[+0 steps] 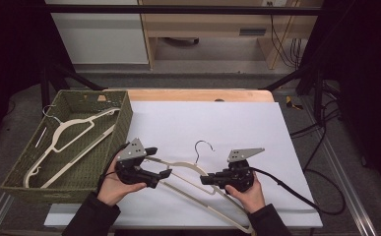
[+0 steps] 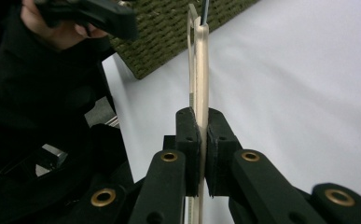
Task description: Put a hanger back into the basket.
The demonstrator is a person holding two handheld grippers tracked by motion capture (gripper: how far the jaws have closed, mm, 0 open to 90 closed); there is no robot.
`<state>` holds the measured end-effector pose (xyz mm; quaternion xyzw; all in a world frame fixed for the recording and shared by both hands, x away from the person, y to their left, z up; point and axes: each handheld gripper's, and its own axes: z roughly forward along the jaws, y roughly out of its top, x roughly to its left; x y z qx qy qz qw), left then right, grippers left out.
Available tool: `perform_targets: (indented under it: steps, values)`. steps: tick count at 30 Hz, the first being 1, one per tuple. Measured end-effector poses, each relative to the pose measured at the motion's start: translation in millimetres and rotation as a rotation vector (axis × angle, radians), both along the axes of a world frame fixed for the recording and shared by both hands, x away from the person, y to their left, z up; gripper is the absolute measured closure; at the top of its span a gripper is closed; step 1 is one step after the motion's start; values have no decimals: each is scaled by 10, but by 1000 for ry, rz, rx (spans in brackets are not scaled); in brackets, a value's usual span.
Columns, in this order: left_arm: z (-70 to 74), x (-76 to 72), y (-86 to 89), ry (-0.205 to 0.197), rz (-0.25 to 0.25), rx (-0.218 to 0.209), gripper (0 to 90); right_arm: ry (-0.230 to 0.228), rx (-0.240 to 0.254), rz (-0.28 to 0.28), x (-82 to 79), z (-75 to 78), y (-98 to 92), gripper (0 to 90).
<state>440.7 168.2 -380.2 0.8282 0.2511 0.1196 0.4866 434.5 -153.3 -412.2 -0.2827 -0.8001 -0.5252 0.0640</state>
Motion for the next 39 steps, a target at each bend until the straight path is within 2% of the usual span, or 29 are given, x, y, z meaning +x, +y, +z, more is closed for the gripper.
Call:
perform_targets:
  steps: [3, 5, 7, 9, 13, 15, 20, 23, 27, 29, 32, 36, 39]
  values:
    - [-9, -1, -48, 1, -31, 21, 124, -27, -17, 20, -20, 87, 5, 867]
    - [-22, 6, -81, 11, -59, 42, 160, -33, -15, 35, -34, 120, 15, 867]
    - [-35, 9, -116, 21, -83, 56, 233, -40, -23, 53, -48, 138, 33, 867]
    - [-42, 9, -152, 14, -108, 77, 308, -40, -34, 64, -59, 139, 55, 867]
    - [-53, 9, -217, 35, -165, 101, 454, -41, -52, 90, -65, 124, 93, 867]
    - [-56, 7, -245, 42, -182, 111, 491, -39, -54, 103, -66, 116, 105, 867]
    - [-52, -20, -288, 50, -222, 148, 673, -27, -65, 116, -66, 78, 132, 866]
    - [-52, -35, -301, 49, -230, 183, 696, -28, -80, 126, -60, 67, 134, 865]
    - [-51, -70, -308, 47, -242, 202, 737, -54, -103, 110, -67, 58, 133, 843]
    - [-52, -96, -310, 48, -255, 202, 779, -91, -119, 70, -71, 60, 125, 809]
    - [-38, -124, -304, 46, -250, 190, 797, -128, -116, 44, -71, 77, 112, 770]
    - [-36, -141, -304, 79, -259, 151, 835, -207, -114, -14, -79, 94, 101, 667]
    - [-36, -181, -334, 80, -266, 133, 856, -214, -114, -29, -69, 99, 88, 609]
